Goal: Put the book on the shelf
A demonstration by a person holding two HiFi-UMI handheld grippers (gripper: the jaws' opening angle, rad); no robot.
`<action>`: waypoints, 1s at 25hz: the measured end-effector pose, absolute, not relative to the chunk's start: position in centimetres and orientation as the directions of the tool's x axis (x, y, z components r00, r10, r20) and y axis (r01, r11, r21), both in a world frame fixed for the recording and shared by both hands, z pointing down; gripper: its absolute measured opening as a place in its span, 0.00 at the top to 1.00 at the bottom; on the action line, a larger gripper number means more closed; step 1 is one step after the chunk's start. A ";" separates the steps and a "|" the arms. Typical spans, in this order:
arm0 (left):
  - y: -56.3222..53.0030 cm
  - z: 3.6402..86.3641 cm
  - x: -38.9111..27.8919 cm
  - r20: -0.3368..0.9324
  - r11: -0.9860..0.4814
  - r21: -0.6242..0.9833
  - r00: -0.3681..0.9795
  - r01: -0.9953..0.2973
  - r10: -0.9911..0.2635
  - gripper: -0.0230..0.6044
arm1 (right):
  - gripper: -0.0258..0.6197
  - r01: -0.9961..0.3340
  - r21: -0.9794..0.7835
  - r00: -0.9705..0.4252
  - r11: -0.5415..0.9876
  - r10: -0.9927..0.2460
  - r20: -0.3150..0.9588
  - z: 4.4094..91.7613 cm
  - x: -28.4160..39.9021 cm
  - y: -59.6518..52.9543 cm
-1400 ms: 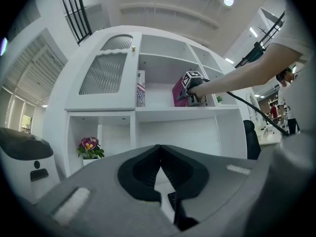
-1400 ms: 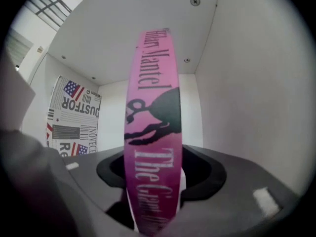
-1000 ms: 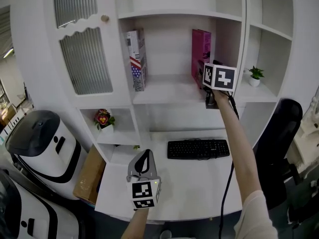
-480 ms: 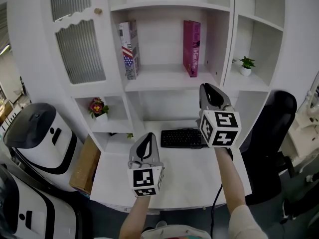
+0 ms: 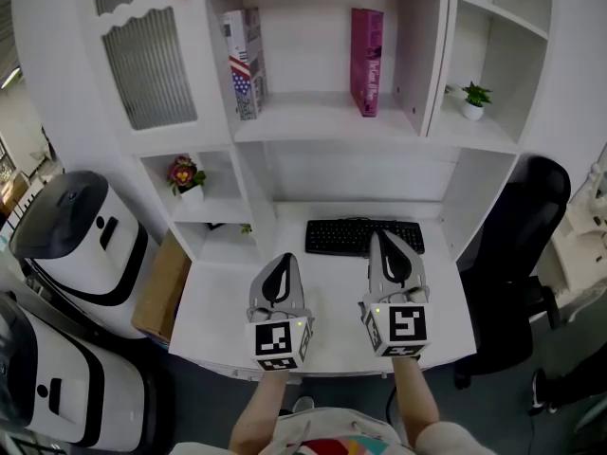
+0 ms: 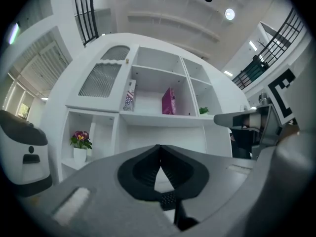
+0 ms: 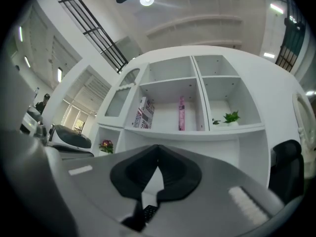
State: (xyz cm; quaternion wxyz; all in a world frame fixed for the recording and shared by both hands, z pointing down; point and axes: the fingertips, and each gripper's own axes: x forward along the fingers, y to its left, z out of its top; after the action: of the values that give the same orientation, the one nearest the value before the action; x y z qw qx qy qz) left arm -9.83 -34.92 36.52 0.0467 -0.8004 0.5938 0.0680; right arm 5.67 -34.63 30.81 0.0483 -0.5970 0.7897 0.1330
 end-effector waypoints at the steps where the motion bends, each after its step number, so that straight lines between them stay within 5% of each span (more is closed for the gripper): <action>1: -34.6 37.3 -9.9 -0.148 -0.287 0.011 0.283 -0.958 -0.948 0.97 | 0.95 -0.956 0.133 -0.285 0.261 -0.933 -0.221 31.9 5.7 -34.2; 11: -32.0 41.1 -10.3 -0.113 -0.243 0.034 0.238 -0.969 -0.965 0.97 | 0.96 -0.961 0.055 -0.274 0.270 -0.960 -0.066 40.8 6.8 -31.0; 25: -31.2 39.7 -9.7 -0.150 -0.229 0.051 0.219 -0.972 -0.964 0.97 | 0.96 -0.960 0.086 -0.274 0.267 -0.959 -0.073 40.3 7.8 -30.5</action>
State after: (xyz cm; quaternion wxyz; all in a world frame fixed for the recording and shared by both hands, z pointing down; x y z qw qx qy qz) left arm -9.70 -31.23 39.66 0.0271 -0.7802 0.6205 0.0748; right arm 7.79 -30.49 40.32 0.0030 -0.6026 0.7961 0.0564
